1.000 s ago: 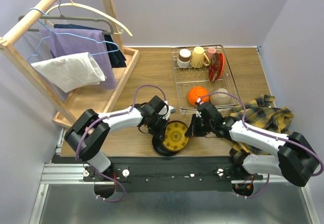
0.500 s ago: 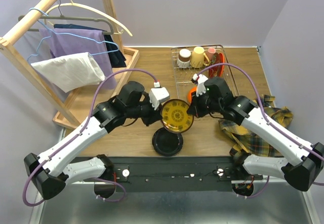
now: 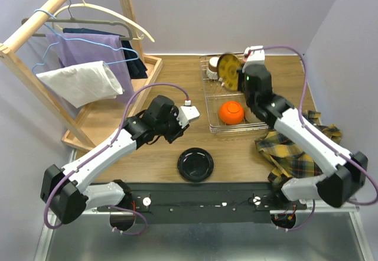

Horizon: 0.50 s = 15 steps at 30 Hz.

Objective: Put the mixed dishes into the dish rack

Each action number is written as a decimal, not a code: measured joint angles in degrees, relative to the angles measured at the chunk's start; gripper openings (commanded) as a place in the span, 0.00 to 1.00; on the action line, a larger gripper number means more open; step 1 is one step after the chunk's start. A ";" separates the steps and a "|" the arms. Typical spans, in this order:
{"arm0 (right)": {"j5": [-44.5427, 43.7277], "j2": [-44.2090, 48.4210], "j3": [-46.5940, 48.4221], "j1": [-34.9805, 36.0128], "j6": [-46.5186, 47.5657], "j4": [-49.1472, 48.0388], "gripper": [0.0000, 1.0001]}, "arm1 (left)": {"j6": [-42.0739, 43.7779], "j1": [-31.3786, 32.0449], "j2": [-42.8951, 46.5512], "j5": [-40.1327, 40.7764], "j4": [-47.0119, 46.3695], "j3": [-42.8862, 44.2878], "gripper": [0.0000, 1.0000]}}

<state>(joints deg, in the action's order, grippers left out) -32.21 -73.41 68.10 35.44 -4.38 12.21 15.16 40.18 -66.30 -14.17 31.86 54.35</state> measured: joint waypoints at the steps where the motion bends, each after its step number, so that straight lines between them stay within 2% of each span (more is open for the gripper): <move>1: -1.14 -1.70 1.66 -1.05 0.31 -1.27 0.01 | 0.31 0.02 -0.42 0.00 -0.07 0.35 0.33; 4: -3.52 -8.94 7.69 -6.51 1.07 -3.74 0.00 | 1.62 -0.02 -1.70 0.17 -0.61 1.95 0.34; 8: -4.42 -17.92 16.48 -12.92 1.73 -1.57 0.00 | 2.93 -0.35 -3.30 0.55 -1.18 5.18 0.35; 15: -4.02 -25.14 20.68 -15.43 5.05 1.27 0.00 | 3.52 -0.46 -5.29 0.68 -3.10 6.71 0.35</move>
<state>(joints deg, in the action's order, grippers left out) -36.23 -98.54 88.77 20.01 0.67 13.47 18.68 39.72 -71.59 -13.50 28.75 61.06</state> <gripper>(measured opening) 0.024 0.348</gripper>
